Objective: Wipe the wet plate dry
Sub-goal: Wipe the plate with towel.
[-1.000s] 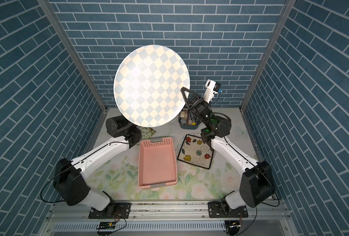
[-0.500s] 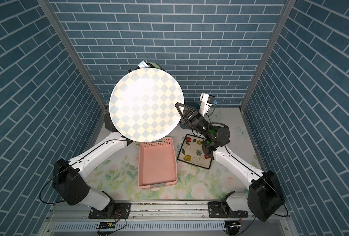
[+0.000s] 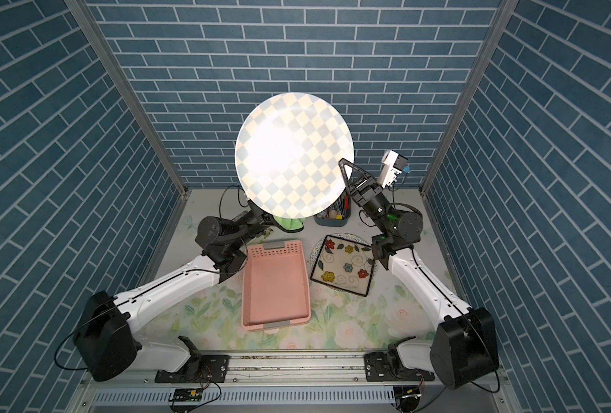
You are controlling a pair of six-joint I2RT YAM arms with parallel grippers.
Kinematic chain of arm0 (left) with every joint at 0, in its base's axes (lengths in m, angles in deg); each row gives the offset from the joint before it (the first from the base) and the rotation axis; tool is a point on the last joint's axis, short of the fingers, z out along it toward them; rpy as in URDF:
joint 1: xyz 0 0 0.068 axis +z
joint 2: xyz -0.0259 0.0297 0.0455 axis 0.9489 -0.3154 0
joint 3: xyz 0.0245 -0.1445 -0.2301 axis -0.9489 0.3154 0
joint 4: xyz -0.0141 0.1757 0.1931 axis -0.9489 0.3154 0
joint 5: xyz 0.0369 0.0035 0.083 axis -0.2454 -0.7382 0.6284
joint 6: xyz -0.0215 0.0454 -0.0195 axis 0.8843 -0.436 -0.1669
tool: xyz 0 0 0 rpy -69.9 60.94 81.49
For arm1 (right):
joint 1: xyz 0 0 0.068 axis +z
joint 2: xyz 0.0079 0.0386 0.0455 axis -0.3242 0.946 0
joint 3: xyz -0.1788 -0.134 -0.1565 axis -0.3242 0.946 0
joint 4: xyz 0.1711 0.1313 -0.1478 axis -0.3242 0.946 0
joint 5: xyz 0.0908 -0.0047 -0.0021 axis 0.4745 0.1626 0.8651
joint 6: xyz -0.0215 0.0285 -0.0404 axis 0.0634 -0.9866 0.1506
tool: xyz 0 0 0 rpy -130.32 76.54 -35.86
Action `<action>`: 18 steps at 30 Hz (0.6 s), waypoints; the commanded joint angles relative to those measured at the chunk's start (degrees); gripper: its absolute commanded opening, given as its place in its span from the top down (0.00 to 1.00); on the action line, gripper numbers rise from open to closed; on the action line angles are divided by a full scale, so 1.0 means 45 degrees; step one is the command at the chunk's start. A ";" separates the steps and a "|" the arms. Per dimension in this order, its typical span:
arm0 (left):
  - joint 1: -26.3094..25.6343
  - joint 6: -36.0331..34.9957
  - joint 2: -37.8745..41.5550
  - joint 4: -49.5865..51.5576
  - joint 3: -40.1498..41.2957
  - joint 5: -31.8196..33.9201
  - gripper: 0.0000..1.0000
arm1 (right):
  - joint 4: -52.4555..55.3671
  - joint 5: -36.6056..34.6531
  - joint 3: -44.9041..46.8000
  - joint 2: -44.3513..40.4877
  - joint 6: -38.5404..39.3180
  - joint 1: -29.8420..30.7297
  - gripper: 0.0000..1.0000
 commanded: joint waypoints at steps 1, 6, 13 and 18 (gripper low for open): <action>0.0516 -0.1542 0.1620 0.0278 -0.0239 -0.0988 1.00 | 0.1106 -0.1622 0.0851 -0.0615 0.1236 -0.1032 1.00; 0.1707 -0.6438 0.3209 0.7103 -0.1213 0.0689 1.00 | 0.3162 -0.1967 0.2329 -0.2178 0.1747 -0.2097 1.00; 0.1696 -1.1272 0.3451 1.4829 -0.2896 0.5898 1.00 | 0.7973 -0.2870 0.3013 -0.4158 0.4985 -0.2173 1.00; 0.1670 -1.1678 0.2921 1.4976 -0.2581 0.5738 1.00 | 0.9257 -0.2911 0.4078 -0.4891 0.5284 -0.2160 1.00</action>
